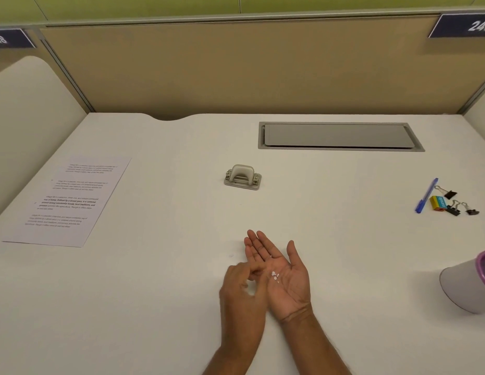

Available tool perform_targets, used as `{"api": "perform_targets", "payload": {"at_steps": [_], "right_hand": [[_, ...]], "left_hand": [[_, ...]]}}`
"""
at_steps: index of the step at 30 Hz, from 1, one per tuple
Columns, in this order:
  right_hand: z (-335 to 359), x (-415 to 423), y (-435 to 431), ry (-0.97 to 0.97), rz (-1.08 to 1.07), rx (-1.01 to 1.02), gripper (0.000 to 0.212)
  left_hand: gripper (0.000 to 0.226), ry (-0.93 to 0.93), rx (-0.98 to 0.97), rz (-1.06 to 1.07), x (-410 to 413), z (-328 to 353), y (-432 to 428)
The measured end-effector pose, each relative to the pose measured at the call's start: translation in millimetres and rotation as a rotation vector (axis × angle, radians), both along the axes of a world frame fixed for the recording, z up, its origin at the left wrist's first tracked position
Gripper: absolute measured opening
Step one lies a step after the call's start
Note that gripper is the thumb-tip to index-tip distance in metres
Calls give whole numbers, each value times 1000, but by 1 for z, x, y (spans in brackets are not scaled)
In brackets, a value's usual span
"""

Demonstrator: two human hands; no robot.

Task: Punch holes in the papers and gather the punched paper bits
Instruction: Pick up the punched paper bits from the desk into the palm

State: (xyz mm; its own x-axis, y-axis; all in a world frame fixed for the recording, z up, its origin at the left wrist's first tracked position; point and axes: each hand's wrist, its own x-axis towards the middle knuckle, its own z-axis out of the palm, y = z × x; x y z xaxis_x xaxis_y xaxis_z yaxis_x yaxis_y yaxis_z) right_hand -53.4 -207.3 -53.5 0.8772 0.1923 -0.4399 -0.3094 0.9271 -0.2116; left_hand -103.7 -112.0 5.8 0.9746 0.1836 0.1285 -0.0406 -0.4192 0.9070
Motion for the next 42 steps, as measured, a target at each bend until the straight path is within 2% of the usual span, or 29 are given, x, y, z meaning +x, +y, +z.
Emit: {"api": "perform_targets", "payload": {"at_steps": [5, 8, 16, 27, 31, 36, 39, 42], "right_hand": [[-1, 1, 0, 22, -19, 48, 69], [-3, 1, 0, 28, -15, 50, 70], [-3, 1, -1, 41, -16, 58, 70], [-1, 0, -1, 43, -11, 51, 70], [-1, 0, -1, 36, -9, 40, 70], [1, 0, 0, 19, -7, 20, 70], [1, 0, 0, 20, -2, 14, 70], [1, 1, 0, 18, -1, 27, 71]], "left_hand": [[18, 84, -45, 211, 21, -12, 33], [14, 147, 0, 263, 32, -20, 46], [19, 120, 255, 261, 45, -32, 36], [4, 81, 363, 254, 45, -37, 32], [12, 48, 454, 219, 46, -37, 32], [15, 130, 566, 198, 51, -36, 27], [15, 166, 480, 194, 50, -33, 29], [14, 137, 218, 201, 38, -22, 31]]}}
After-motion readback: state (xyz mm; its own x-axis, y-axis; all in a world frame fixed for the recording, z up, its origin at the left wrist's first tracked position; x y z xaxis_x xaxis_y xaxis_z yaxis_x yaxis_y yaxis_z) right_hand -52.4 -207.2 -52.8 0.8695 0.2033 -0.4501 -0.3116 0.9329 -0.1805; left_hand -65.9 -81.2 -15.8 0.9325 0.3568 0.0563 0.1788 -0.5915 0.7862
